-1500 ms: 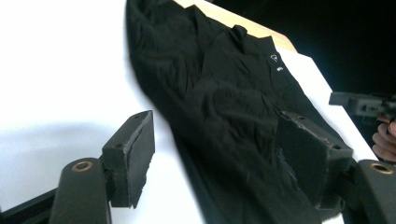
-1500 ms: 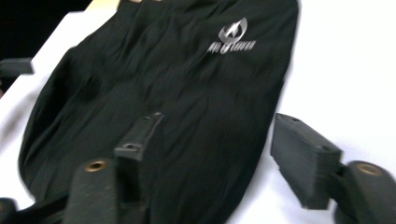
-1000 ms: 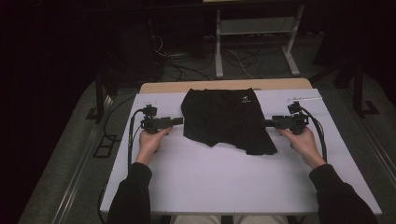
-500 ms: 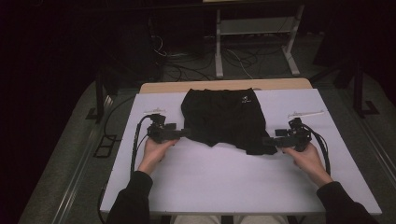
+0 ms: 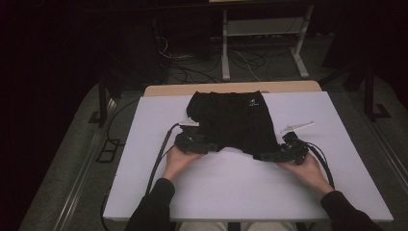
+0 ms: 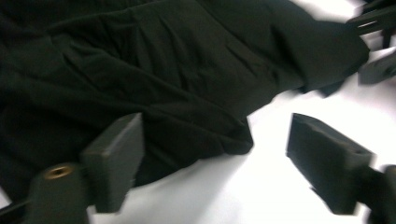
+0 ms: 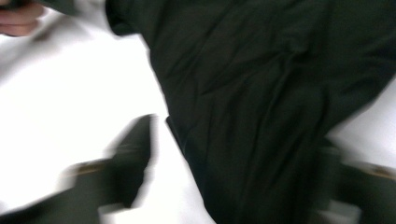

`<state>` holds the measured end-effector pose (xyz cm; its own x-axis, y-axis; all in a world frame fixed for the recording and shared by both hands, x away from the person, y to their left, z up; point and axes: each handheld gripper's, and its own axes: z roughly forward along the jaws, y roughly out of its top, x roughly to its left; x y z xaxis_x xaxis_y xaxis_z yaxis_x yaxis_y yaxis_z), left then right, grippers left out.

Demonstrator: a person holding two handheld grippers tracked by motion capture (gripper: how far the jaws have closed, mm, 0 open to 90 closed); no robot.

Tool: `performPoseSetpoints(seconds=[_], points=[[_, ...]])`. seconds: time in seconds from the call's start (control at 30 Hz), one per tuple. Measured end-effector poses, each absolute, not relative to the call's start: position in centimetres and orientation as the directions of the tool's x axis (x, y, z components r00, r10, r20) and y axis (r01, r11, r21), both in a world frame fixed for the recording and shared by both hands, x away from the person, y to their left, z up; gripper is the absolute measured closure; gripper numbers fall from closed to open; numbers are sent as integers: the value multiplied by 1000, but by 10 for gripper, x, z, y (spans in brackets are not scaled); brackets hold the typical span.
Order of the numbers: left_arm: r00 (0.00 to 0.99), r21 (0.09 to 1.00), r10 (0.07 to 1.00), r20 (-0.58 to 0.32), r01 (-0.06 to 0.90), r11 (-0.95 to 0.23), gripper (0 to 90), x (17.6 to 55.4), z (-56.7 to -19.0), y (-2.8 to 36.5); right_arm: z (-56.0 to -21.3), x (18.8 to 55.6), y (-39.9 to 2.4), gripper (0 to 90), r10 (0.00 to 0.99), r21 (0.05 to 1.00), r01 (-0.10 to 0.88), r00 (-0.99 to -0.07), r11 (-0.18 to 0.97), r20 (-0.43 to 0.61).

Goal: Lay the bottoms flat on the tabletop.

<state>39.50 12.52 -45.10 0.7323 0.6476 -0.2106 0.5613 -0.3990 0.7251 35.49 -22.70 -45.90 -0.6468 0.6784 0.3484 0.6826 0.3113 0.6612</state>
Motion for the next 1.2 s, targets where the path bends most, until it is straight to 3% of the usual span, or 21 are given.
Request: performPoseSetpoints(seconds=[0.07, 0.1, 0.13, 0.17, 0.2, 0.3, 0.53, 0.67, 0.8, 1.0, 1.07, 1.1, 1.2], points=[[735, 719, 657, -170, 548, -427, 345, 395, -452, 119, -458, 355, -223, 691, 674, 657, 674, -660, 337, 331], [719, 731, 684, -123, 531, -428, 423, 394, -455, 111, -457, 356, -221, 748, 662, 651, 678, -665, 342, 345], [719, 731, 684, -123, 531, -428, 535, 394, -455, 111, -457, 356, -221, 748, 662, 651, 678, -665, 342, 345], [709, 740, 693, -133, 536, -407, 535, 395, -455, 109, -457, 356, -220, 796, 658, 645, 685, -663, 340, 357], [688, 741, 705, -173, 563, -367, 724, 398, -455, 111, -455, 357, -220, 827, 635, 633, 698, -663, 333, 397], [661, 732, 717, -221, 599, -326, 850, 402, -453, 119, -450, 356, -221, 834, 599, 624, 714, -661, 318, 452], [652, 723, 719, -242, 615, -315, 861, 410, -434, 139, -425, 359, -226, 839, 563, 654, 701, -674, 284, 478], [661, 710, 708, -248, 621, -332, 861, 422, -406, 147, -394, 387, -237, 839, 562, 683, 709, -642, 178, 521], [691, 686, 689, -219, 612, -395, 862, 445, -371, 146, -375, 412, -241, 838, 565, 660, 737, -609, 144, 556], [647, 721, 718, -255, 623, -305, 856, 479, -373, 134, -388, 449, -240, 833, 637, 630, 772, -526, 82, 563], [624, 739, 732, -274, 623, -254, 797, 486, -384, 127, -406, 462, -237, 794, 658, 625, 781, -484, 26, 577], [603, 750, 741, -297, 627, -209, 714, 490, -393, 123, -426, 474, -237, 667, 719, 603, 796, -388, -54, 576], [573, 770, 755, -318, 621, -147, 609, 486, -414, 115, -445, 480, -242, 571, 781, 592, 799, -302, -105, 546]])
